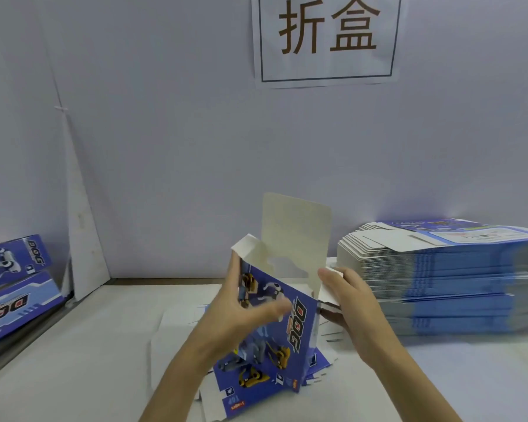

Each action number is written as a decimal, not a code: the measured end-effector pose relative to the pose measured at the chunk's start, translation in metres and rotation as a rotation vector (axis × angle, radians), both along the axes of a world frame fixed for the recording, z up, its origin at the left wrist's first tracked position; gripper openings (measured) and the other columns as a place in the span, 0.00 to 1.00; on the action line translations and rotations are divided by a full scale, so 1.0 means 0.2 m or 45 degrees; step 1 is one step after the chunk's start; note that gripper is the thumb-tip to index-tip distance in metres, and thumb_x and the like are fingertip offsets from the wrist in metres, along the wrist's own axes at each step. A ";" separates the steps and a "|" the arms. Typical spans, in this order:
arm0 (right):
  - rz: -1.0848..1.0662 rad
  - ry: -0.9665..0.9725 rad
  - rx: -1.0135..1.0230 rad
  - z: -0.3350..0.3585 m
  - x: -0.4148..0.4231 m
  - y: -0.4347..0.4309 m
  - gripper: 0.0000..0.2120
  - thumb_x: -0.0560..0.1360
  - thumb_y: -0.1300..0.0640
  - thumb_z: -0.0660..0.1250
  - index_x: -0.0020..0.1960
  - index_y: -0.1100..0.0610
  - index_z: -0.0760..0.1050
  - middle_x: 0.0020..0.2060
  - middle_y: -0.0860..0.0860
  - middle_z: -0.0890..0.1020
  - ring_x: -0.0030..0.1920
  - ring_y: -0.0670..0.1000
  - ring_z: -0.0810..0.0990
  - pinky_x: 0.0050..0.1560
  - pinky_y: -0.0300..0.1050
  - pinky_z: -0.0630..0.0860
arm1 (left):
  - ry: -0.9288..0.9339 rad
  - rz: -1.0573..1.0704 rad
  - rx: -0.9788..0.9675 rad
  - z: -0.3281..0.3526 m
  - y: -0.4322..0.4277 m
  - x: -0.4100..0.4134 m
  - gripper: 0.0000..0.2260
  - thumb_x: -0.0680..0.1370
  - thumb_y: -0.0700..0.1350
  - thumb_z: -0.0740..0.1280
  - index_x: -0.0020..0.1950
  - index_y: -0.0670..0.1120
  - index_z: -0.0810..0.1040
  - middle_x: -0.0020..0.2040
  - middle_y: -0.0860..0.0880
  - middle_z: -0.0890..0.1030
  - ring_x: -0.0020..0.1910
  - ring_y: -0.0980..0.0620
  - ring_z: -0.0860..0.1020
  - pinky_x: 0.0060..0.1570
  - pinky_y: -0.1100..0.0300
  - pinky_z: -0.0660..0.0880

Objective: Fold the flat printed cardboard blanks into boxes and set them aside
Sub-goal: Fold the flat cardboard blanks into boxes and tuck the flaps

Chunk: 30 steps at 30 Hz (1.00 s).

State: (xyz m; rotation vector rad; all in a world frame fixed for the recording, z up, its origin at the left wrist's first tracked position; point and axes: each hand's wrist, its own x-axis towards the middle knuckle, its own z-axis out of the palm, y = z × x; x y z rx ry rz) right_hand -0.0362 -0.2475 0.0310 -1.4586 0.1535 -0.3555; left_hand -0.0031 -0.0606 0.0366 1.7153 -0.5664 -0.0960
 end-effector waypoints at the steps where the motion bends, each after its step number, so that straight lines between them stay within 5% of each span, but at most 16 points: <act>1: -0.060 -0.036 -0.011 0.00 -0.01 0.00 0.05 0.79 0.54 0.65 0.51 0.55 0.75 0.43 0.53 0.80 0.44 0.51 0.81 0.45 0.48 0.80 | -0.026 0.042 0.091 -0.02 -0.03 -0.01 0.52 0.59 0.59 0.78 0.73 0.69 0.47 0.62 0.61 0.74 0.56 0.62 0.78 0.47 0.67 0.79; 3: -0.137 -0.107 -0.024 0.01 -0.02 0.01 0.01 0.78 0.58 0.66 0.49 0.55 0.75 0.44 0.54 0.80 0.44 0.51 0.80 0.44 0.51 0.80 | -0.076 0.202 0.243 -0.07 -0.10 -0.04 0.63 0.52 0.65 0.79 0.64 0.75 0.28 0.66 0.64 0.63 0.61 0.64 0.72 0.57 0.61 0.74; 6: -0.106 -0.164 -0.178 0.03 -0.04 0.03 0.03 0.77 0.60 0.67 0.47 0.53 0.75 0.43 0.53 0.81 0.43 0.48 0.80 0.38 0.41 0.78 | -0.198 0.441 0.344 -0.12 -0.17 -0.05 0.67 0.52 0.65 0.80 0.56 0.73 0.18 0.71 0.60 0.54 0.71 0.54 0.62 0.67 0.51 0.68; 8: -0.132 -0.235 -0.248 0.06 -0.05 0.02 0.04 0.76 0.59 0.69 0.47 0.52 0.75 0.41 0.49 0.81 0.38 0.40 0.79 0.36 0.33 0.75 | -0.278 0.461 0.308 -0.12 -0.15 -0.03 0.68 0.53 0.62 0.81 0.56 0.73 0.18 0.69 0.63 0.53 0.71 0.54 0.61 0.67 0.53 0.68; 11: -0.193 -0.423 -0.143 0.12 -0.08 -0.03 0.04 0.74 0.56 0.72 0.46 0.53 0.78 0.37 0.45 0.84 0.36 0.42 0.80 0.35 0.33 0.76 | -0.636 0.350 0.375 -0.09 -0.06 -0.03 0.67 0.53 0.63 0.79 0.67 0.69 0.23 0.64 0.73 0.47 0.70 0.58 0.56 0.65 0.55 0.68; 14: -0.201 -0.550 0.011 0.18 -0.12 -0.08 0.08 0.70 0.55 0.74 0.45 0.55 0.78 0.33 0.44 0.83 0.31 0.41 0.79 0.30 0.32 0.74 | -0.879 0.256 0.410 -0.02 0.01 -0.06 0.65 0.57 0.56 0.80 0.73 0.64 0.30 0.70 0.68 0.47 0.72 0.58 0.58 0.66 0.51 0.70; 19: 0.062 -0.203 0.557 0.16 -0.09 -0.11 0.17 0.63 0.53 0.71 0.50 0.56 0.78 0.36 0.50 0.85 0.33 0.46 0.83 0.29 0.37 0.76 | -1.192 0.301 0.442 0.04 0.07 -0.08 0.59 0.58 0.52 0.79 0.77 0.55 0.41 0.73 0.62 0.52 0.73 0.54 0.56 0.64 0.30 0.65; 22: 0.205 0.123 0.788 0.14 -0.07 -0.14 0.16 0.63 0.54 0.72 0.49 0.59 0.79 0.35 0.53 0.84 0.35 0.53 0.81 0.33 0.41 0.73 | -1.266 0.286 0.446 0.06 0.07 -0.08 0.60 0.59 0.53 0.81 0.78 0.51 0.43 0.73 0.54 0.56 0.72 0.53 0.60 0.65 0.35 0.68; 24: 0.348 0.374 0.763 0.12 -0.07 -0.13 0.11 0.63 0.57 0.73 0.43 0.62 0.81 0.33 0.57 0.83 0.32 0.56 0.81 0.31 0.42 0.77 | -1.149 0.311 0.320 0.08 0.01 -0.11 0.51 0.67 0.54 0.76 0.79 0.42 0.48 0.68 0.50 0.63 0.69 0.45 0.68 0.67 0.44 0.70; 26: 0.482 0.540 0.626 0.10 -0.08 -0.09 0.06 0.58 0.60 0.73 0.33 0.60 0.78 0.28 0.57 0.78 0.25 0.56 0.78 0.27 0.42 0.77 | -0.990 0.384 0.218 0.12 -0.06 -0.15 0.44 0.72 0.61 0.65 0.77 0.35 0.54 0.63 0.47 0.68 0.72 0.39 0.64 0.72 0.40 0.59; 28: 0.499 0.561 0.526 0.08 -0.08 -0.06 0.06 0.59 0.59 0.73 0.28 0.60 0.77 0.27 0.57 0.77 0.24 0.55 0.77 0.24 0.42 0.75 | -1.186 0.253 0.469 0.09 -0.10 -0.20 0.54 0.66 0.67 0.68 0.79 0.45 0.43 0.74 0.46 0.56 0.78 0.50 0.49 0.73 0.38 0.46; 30: 0.469 0.500 0.522 0.08 -0.09 -0.04 0.12 0.62 0.55 0.74 0.28 0.62 0.77 0.25 0.57 0.78 0.21 0.53 0.77 0.21 0.40 0.74 | -1.274 0.168 0.554 0.06 -0.08 -0.22 0.60 0.60 0.70 0.70 0.77 0.56 0.33 0.77 0.54 0.44 0.77 0.54 0.42 0.70 0.35 0.47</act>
